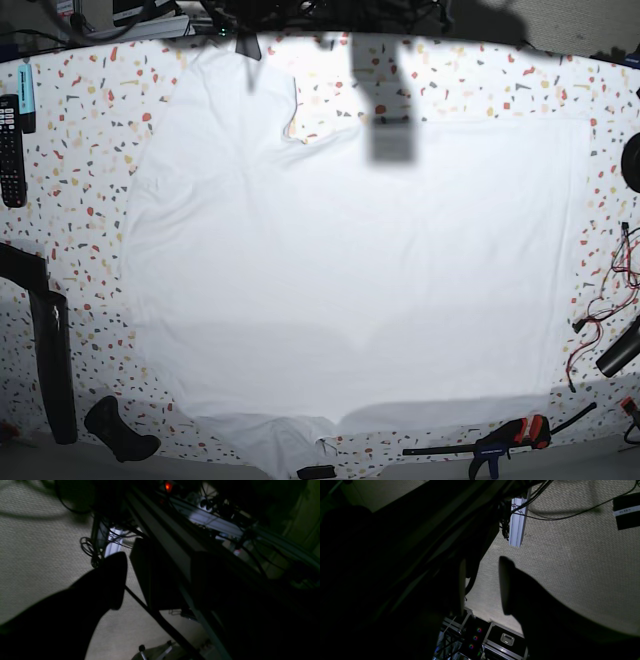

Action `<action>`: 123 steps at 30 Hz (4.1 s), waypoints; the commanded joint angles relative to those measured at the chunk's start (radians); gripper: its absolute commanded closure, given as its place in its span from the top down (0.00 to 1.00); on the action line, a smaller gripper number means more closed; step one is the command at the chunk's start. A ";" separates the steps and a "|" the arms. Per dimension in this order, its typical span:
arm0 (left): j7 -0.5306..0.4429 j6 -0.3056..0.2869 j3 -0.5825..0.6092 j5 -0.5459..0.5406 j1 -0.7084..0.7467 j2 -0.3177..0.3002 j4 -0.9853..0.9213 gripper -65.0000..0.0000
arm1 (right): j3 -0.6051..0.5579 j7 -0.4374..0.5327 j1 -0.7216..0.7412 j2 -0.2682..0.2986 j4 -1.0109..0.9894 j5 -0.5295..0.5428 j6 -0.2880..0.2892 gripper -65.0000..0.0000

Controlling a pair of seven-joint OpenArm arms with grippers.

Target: Fold the T-shirt properly

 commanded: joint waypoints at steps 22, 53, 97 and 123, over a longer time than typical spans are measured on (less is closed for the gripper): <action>-0.875 -0.011 -0.001 -0.003 0.000 0.002 0.006 0.59 | 0.000 -0.006 0.039 0.002 0.014 0.005 0.014 0.35; -1.583 0.013 -0.003 -0.048 -0.019 -0.059 0.085 0.59 | 0.000 -0.003 0.039 0.003 0.014 0.005 0.017 0.35; -1.583 0.013 -0.003 -0.049 0.291 -0.060 0.085 0.59 | 0.000 -0.003 0.039 0.003 0.014 0.005 0.017 0.35; -0.808 0.222 -0.003 0.206 0.411 -0.071 0.170 0.59 | 0.000 -0.004 0.039 0.003 0.014 0.005 0.017 0.35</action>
